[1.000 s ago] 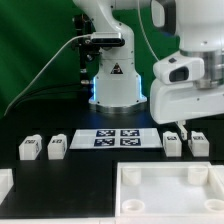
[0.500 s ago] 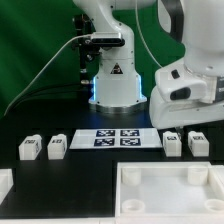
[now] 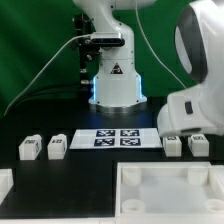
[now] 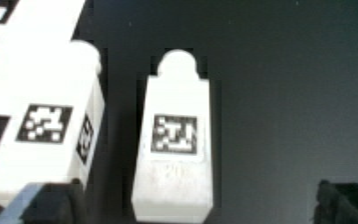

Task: Assemble one leg

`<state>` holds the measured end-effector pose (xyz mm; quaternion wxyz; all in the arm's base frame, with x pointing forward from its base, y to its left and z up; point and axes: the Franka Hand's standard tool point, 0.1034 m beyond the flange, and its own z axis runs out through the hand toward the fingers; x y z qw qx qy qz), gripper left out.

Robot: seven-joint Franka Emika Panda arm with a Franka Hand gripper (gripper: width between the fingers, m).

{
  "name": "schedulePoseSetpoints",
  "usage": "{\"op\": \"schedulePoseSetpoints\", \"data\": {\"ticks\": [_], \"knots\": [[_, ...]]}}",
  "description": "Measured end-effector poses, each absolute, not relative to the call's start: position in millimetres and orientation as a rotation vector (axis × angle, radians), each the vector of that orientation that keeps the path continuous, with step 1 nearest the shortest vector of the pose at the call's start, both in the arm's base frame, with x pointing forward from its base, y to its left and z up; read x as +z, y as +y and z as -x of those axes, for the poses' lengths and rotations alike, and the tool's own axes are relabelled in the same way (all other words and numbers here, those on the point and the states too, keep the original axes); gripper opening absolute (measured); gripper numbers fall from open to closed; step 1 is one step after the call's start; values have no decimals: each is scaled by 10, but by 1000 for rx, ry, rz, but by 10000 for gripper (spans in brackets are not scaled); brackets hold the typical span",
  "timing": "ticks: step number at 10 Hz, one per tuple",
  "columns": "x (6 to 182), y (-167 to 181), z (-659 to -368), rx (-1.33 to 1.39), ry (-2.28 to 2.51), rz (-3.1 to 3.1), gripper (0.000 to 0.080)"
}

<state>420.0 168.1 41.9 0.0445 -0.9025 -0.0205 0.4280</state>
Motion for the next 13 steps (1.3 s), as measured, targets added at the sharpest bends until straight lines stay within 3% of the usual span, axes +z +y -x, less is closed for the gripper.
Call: {"op": "schedulePoseSetpoints", "data": {"ticks": [2, 9, 12, 13], "knots": [[416, 1682, -4185, 1308, -65, 2759, 649], [138, 1734, -3911, 1342, -64, 2757, 649], [122, 1733, -3909, 1334, -67, 2759, 649], [122, 1733, -3909, 1334, -67, 2759, 517]]}}
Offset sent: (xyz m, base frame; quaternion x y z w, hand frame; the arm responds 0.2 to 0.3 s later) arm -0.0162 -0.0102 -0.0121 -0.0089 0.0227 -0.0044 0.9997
